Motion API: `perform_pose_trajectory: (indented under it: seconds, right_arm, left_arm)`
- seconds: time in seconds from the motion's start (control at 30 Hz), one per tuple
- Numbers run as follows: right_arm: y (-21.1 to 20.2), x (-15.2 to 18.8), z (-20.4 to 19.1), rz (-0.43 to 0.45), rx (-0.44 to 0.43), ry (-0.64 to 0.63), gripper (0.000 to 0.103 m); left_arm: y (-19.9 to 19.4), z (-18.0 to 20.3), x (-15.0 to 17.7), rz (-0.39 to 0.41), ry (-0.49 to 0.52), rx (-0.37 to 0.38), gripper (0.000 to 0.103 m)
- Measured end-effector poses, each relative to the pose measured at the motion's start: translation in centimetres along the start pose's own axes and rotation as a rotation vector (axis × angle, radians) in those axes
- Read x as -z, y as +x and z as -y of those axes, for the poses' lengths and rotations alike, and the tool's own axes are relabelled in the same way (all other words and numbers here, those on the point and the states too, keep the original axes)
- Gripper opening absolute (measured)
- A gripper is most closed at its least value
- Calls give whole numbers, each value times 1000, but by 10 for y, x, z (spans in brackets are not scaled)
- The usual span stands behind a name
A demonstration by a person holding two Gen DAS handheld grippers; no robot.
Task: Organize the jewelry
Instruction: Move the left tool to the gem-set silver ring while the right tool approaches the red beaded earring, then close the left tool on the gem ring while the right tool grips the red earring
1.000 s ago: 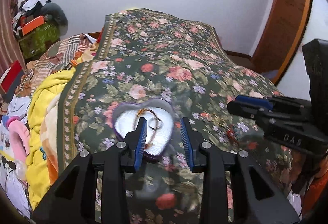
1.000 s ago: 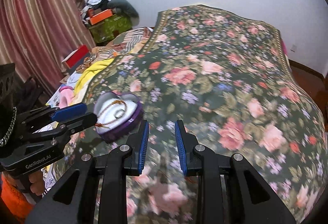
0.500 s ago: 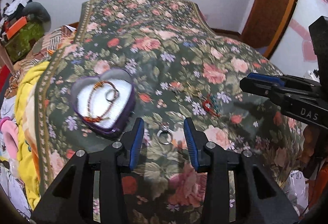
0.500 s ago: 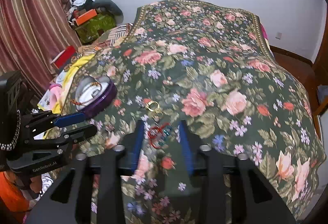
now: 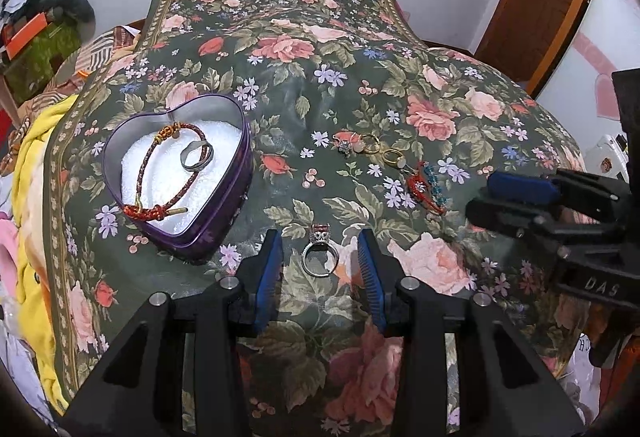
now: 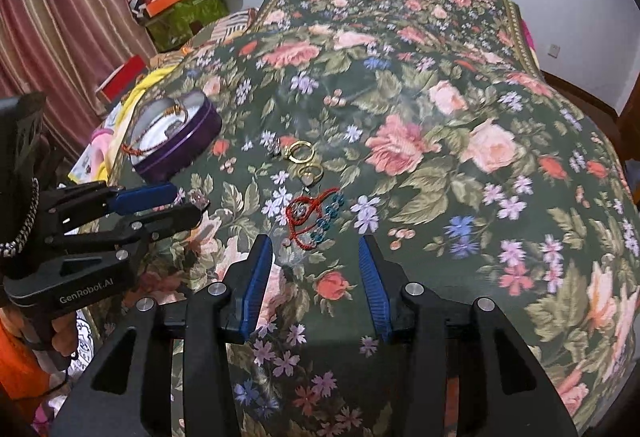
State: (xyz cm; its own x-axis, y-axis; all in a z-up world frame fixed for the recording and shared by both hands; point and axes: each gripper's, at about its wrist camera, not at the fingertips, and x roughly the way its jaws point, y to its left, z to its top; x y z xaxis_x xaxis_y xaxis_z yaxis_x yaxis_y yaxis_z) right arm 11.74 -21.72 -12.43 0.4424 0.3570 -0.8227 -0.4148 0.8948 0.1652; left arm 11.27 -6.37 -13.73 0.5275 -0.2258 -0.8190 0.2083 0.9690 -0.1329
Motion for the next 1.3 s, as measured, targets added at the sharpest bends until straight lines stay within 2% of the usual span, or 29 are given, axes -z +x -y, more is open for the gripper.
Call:
perform_pose_trajectory:
  seconds: [0.37, 0.53, 0.6, 0.7, 0.73, 0.77, 0.8, 0.93, 1.07, 1.3]
  right_arm:
    - [14, 1, -4, -6, 8, -26, 41]
    - [20, -1, -10, -14, 34, -59, 39]
    - [23, 0, -13, -15, 57, -79, 35]
    - [26, 0, -11, -17, 60, -73, 20]
    - [26, 0, -8, -18, 52, -59, 15]
    - [25, 0, -5, -17, 49, -47, 12]
    - [26, -1, -4, -17, 45, -40, 11]
    - [23, 1, -5, -7, 43, -27, 7]
    - [17, 2, 1, 8, 35, 7, 7]
    - [-11, -6, 6, 86, 32, 32, 7]
  left_arm:
    - [13, -1, 0, -7, 0, 17, 19]
    - [13, -3, 0, 1, -12, 33, 18]
    - [13, -3, 0, 3, -16, 35, 18]
    - [12, -3, 0, 4, -20, 40, 18]
    - [11, -3, 0, 5, -20, 40, 17]
    - [10, -3, 0, 7, -20, 39, 12]
    - [9, -3, 0, 7, -19, 40, 11]
    - [3, -4, -1, 18, -20, 36, 11]
    - [-5, -5, -2, 33, -22, 32, 11]
    - [-18, -2, -2, 61, -10, 25, 11]
